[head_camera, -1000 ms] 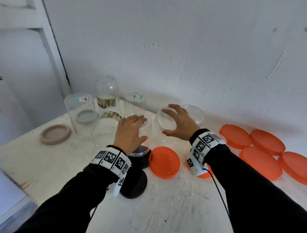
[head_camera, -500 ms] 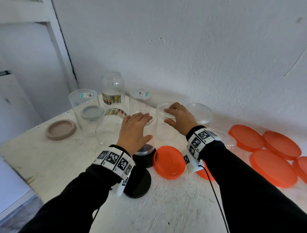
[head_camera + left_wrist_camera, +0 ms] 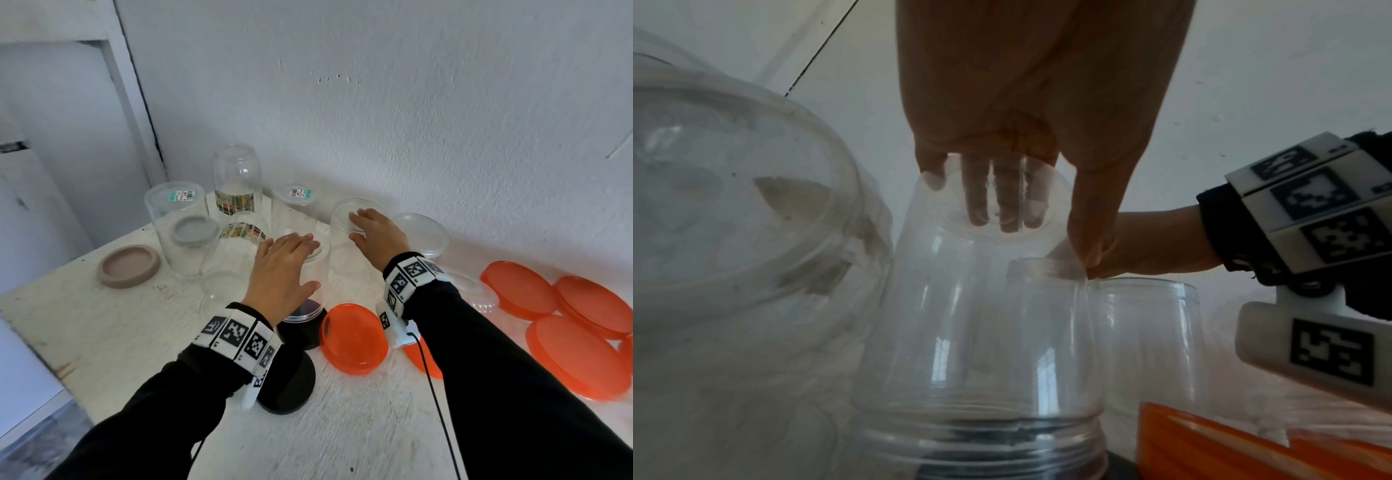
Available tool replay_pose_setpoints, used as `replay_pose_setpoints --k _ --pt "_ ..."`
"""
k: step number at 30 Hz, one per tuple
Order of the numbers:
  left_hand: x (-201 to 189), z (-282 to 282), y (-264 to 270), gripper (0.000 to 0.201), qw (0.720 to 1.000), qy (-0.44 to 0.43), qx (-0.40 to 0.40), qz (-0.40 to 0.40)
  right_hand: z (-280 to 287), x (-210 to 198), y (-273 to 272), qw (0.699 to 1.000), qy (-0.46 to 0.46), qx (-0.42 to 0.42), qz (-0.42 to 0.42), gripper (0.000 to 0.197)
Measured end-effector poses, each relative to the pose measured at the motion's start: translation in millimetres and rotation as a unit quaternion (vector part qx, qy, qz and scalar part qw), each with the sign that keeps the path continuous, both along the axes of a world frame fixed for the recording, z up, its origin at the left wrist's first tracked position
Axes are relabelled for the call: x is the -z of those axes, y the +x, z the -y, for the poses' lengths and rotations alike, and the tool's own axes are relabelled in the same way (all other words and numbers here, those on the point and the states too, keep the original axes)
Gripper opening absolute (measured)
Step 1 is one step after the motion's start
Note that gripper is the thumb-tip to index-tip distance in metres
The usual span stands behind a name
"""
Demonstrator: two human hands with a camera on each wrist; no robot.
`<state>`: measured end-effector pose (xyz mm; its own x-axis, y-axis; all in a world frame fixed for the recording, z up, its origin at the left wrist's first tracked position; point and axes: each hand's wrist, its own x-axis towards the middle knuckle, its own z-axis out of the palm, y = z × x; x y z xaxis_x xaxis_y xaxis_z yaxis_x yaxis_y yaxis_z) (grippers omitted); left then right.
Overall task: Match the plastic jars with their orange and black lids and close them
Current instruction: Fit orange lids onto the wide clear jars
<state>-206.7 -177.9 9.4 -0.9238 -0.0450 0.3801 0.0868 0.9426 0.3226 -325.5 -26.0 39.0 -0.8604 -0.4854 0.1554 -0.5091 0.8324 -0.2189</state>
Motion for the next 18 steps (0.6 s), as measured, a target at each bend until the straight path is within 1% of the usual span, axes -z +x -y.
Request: replay_pose_setpoints --k 3,6,7,9,11,13,16,18 --pt "1 0 0 0.061 1.000 -0.003 0.001 -0.003 2 -1 0 1.000 0.028 0.007 0.004 0.048" --pt "2 1 0 0.061 1.000 -0.006 0.003 -0.006 1 -3 7 0.997 0.070 0.014 0.010 0.058" --pt "2 1 0 0.061 1.000 -0.007 0.003 -0.007 -1 -5 11 0.998 0.060 0.020 0.004 0.062" --pt "3 2 -1 0.061 1.000 -0.011 0.002 -0.007 -9 -11 24 0.999 0.011 0.033 -0.015 0.064" --pt "3 2 -1 0.061 1.000 -0.013 0.003 -0.005 -23 -16 39 0.998 -0.035 0.045 -0.038 0.059" --pt "3 2 -1 0.061 1.000 -0.013 0.005 -0.004 -44 -17 51 0.995 -0.060 0.072 -0.047 0.056" --pt "3 2 -2 0.061 1.000 -0.010 0.009 -0.004 -77 -14 62 0.990 -0.055 0.124 -0.043 0.058" --pt "4 2 -2 0.062 1.000 -0.015 0.009 -0.002 -96 -8 66 0.989 -0.018 0.147 -0.020 0.067"
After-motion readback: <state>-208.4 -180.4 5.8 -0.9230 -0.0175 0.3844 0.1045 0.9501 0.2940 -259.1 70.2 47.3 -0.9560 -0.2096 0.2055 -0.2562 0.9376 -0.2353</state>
